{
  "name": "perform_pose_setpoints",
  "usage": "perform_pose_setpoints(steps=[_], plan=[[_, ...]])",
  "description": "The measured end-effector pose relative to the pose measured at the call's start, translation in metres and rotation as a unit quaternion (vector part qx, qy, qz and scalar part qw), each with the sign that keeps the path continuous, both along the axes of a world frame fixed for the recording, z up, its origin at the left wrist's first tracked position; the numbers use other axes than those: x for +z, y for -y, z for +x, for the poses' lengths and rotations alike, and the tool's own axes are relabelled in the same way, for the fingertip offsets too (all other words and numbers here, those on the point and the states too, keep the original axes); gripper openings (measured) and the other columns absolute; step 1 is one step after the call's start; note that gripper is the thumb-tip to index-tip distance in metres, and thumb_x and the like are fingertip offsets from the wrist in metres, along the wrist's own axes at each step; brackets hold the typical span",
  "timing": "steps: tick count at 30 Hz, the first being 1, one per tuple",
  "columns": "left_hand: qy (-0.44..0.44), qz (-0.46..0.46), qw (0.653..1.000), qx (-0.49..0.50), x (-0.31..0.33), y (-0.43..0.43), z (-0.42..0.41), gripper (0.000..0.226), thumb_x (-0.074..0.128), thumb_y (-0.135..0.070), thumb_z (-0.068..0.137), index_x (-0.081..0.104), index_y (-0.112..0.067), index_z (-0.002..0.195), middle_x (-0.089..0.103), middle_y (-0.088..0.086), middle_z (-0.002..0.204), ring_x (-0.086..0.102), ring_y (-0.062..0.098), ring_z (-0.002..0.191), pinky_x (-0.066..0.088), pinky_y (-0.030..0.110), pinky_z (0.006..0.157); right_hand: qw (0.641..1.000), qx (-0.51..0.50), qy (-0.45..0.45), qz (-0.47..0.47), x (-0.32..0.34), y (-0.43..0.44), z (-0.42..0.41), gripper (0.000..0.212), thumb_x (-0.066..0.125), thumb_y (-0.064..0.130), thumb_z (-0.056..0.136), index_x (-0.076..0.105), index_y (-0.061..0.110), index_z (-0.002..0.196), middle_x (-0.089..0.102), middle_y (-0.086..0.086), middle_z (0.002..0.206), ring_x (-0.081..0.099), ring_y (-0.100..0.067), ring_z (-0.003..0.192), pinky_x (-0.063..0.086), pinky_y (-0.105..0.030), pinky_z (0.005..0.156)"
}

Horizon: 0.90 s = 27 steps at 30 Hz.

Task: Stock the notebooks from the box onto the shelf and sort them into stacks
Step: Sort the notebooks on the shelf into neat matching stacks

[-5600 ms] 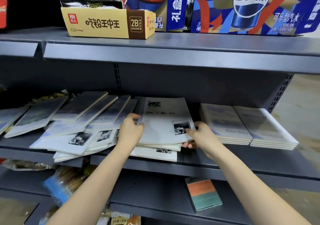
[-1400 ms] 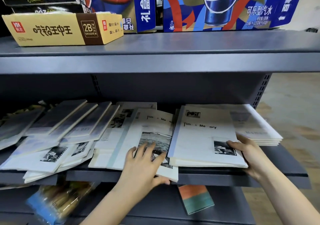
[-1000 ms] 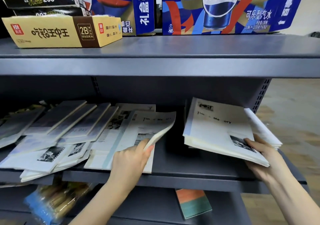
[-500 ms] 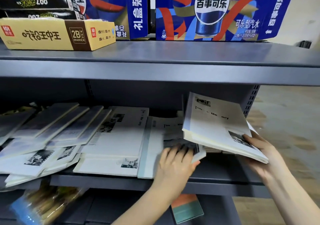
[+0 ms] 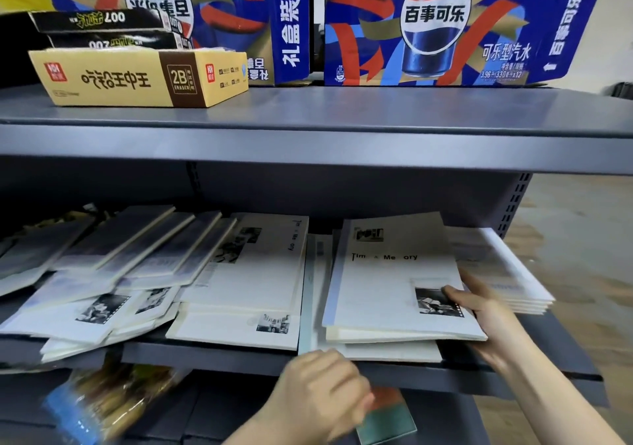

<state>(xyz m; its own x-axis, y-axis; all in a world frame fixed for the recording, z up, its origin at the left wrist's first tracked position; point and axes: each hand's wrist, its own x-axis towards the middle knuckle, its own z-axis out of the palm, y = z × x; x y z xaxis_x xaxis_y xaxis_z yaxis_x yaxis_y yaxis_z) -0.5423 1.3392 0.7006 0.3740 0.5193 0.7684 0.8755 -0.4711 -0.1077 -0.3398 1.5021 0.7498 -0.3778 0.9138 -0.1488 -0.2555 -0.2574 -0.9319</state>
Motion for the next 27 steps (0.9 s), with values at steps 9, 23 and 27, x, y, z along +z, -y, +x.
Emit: perform_pose_setpoints(steps=[9,23,27], plan=[[0.119,-0.292,0.903,0.292,0.029,-0.028,-0.043,0.072,0.019,-0.066,0.082,0.052,-0.019,0.125,0.050,0.001,0.129,0.049,0.020,0.120,0.041,0.035,0.097,0.996,0.070,0.047,0.007,-0.002,0.003,-0.018,0.040,0.046,-0.004,0.090,0.055,0.020,0.120,0.070,-0.017,0.108,0.069,-0.031,0.093,0.059,-0.034,0.067],[0.059,-0.346,0.874,0.336,0.020,-0.057,-0.044,0.058,0.018,-0.053,0.093,0.036,-0.021,0.139,0.043,0.000,0.139,0.025,0.018,0.136,0.023,0.033,0.107,0.918,0.035,0.364,0.153,0.010,0.004,-0.035,0.010,0.059,0.008,0.087,0.062,0.000,0.093,0.067,-0.013,0.093,0.060,-0.028,0.096,0.043,-0.033,0.078],[0.076,-0.344,0.877,0.326,0.023,-0.048,-0.035,0.058,0.023,-0.046,0.084,0.060,-0.015,0.115,0.065,0.007,0.106,0.054,0.027,0.114,0.046,0.039,0.091,0.929,0.027,0.358,0.089,-0.005,0.010,-0.034,0.034,0.062,0.030,0.089,0.055,0.002,0.106,0.063,-0.013,0.105,0.058,-0.028,0.101,0.043,-0.036,0.089]])
